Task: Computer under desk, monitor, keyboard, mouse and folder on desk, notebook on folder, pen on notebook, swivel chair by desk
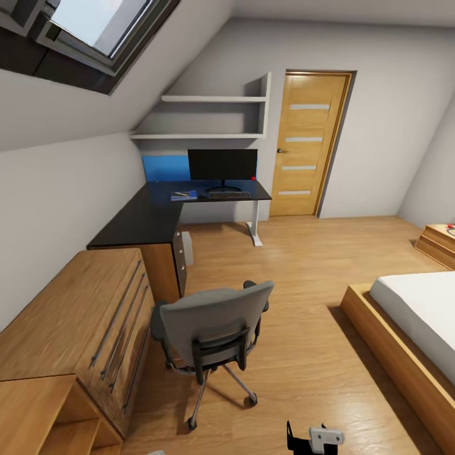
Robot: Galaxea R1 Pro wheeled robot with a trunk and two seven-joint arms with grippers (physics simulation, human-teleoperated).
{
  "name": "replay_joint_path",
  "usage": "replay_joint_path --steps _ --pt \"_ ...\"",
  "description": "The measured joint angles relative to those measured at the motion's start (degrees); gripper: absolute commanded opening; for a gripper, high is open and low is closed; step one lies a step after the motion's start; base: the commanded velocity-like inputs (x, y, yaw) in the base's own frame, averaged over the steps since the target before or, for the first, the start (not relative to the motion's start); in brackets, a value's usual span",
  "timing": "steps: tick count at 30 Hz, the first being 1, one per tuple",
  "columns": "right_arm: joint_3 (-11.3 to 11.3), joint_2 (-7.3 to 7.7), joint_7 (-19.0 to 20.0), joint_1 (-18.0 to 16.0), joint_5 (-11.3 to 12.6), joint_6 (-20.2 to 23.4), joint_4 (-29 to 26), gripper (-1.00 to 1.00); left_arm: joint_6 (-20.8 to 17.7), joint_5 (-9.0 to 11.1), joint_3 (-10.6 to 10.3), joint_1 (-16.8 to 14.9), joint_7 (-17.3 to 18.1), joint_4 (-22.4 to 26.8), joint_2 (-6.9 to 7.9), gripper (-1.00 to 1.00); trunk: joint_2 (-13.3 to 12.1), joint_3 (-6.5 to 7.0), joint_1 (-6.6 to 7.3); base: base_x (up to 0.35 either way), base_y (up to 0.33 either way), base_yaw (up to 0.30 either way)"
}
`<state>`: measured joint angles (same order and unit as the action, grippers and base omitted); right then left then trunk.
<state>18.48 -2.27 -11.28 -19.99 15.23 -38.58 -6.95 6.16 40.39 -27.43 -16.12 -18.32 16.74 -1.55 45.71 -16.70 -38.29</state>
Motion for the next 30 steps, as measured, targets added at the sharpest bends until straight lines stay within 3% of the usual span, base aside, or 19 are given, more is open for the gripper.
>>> replay_joint_path --steps 22,30 --pt "-0.03 -0.14 -0.01 -0.01 0.00 -0.38 0.31 1.00 0.08 -0.08 -0.12 0.00 0.00 -0.05 -0.73 1.00 8.84 -3.96 -4.84 0.000 0.000 0.060" --pt "-0.03 -0.12 -0.01 -0.02 0.00 -0.31 0.34 1.00 0.08 -0.07 -0.12 0.01 -0.06 -0.03 -0.74 1.00 12.05 -5.40 -6.59 0.000 0.000 0.203"
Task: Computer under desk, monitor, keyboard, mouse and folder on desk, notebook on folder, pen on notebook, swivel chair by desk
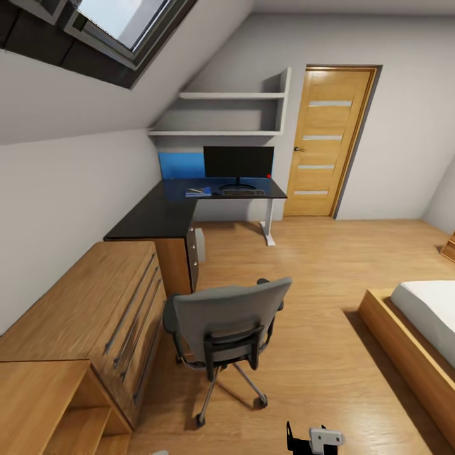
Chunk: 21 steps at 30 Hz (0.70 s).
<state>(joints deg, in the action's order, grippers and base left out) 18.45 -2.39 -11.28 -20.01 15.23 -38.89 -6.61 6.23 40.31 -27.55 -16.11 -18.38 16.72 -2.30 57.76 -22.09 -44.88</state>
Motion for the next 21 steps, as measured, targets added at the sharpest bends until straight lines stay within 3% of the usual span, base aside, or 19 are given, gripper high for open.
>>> replay_joint_path --steps 9,21 --pt "-0.01 0.01 0.00 0.01 -0.01 -0.01 -0.01 1.00 0.00 0.00 0.00 -0.01 0.04 -0.01 -0.08 1.00 3.61 -1.62 -1.98 0.000 0.000 0.210" --pt "0.03 0.04 -0.01 0.01 -0.09 -0.06 -0.02 1.00 0.00 0.00 0.00 -0.01 0.06 -0.03 -0.10 1.00 8.43 -3.77 -4.61 0.000 0.000 0.028"
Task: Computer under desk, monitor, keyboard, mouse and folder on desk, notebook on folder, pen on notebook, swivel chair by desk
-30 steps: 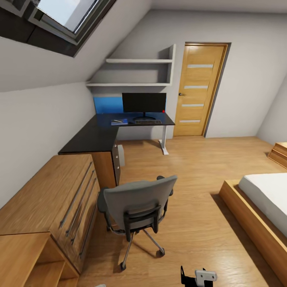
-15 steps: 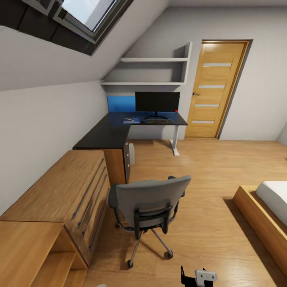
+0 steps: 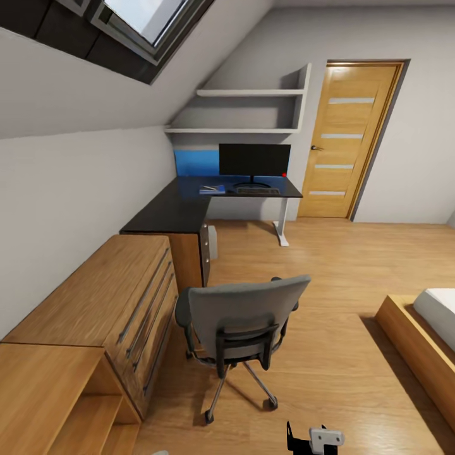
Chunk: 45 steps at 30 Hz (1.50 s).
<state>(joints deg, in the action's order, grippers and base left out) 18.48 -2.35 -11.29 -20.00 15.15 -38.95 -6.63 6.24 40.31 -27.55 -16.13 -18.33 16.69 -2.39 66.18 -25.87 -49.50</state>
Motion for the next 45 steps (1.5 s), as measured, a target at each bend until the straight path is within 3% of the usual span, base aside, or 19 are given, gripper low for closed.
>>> replay_joint_path --steps 45 --pt "-0.17 0.15 0.00 0.00 0.01 0.07 0.00 1.00 0.01 0.06 0.00 0.00 -0.08 -1.10 -0.63 1.00 18.06 -8.08 -9.89 0.000 0.000 0.000"
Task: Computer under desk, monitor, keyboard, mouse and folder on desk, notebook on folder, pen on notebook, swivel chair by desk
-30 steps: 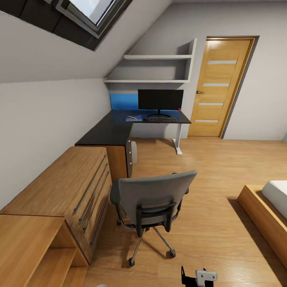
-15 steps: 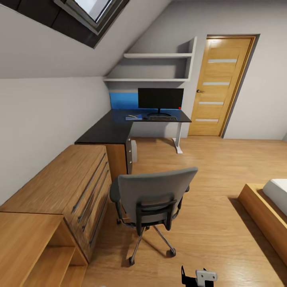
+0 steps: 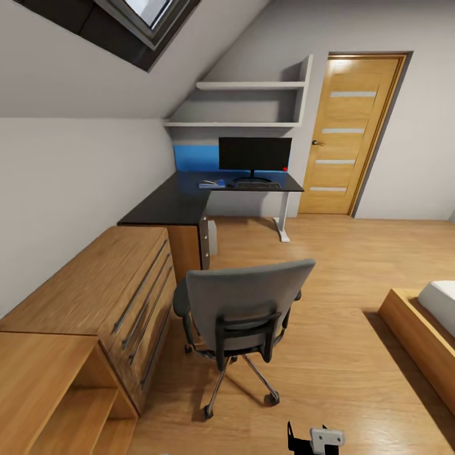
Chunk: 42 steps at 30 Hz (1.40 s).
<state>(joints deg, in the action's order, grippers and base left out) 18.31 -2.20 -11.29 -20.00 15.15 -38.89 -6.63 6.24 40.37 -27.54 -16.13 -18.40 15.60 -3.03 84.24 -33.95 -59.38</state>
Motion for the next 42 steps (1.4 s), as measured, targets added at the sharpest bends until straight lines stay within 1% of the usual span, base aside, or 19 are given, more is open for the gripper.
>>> replay_joint_path --steps 13,21,35,42 --pt "0.00 0.03 0.00 0.00 -0.01 0.00 0.00 1.00 0.00 -0.05 0.00 0.00 -0.02 0.04 -0.07 1.00 5.22 -2.33 -2.86 -0.001 0.000 0.000" --pt "0.00 0.04 0.00 0.00 -0.02 0.00 0.00 1.00 0.00 -0.05 0.00 0.00 -0.02 0.04 -0.07 1.00 8.42 -3.77 -4.62 -0.089 0.000 0.000" --pt "0.08 0.01 -0.01 0.00 -0.10 0.00 0.00 1.00 0.00 -0.05 0.00 0.00 -0.02 0.04 -0.07 1.00 14.04 -6.29 -7.69 -0.009 0.000 0.000" --pt "0.09 0.01 -0.01 0.00 -0.18 0.00 0.00 1.00 0.00 -0.05 0.00 0.00 -0.02 0.03 -0.07 1.00 16.85 -7.54 -9.25 -0.121 0.000 0.000"
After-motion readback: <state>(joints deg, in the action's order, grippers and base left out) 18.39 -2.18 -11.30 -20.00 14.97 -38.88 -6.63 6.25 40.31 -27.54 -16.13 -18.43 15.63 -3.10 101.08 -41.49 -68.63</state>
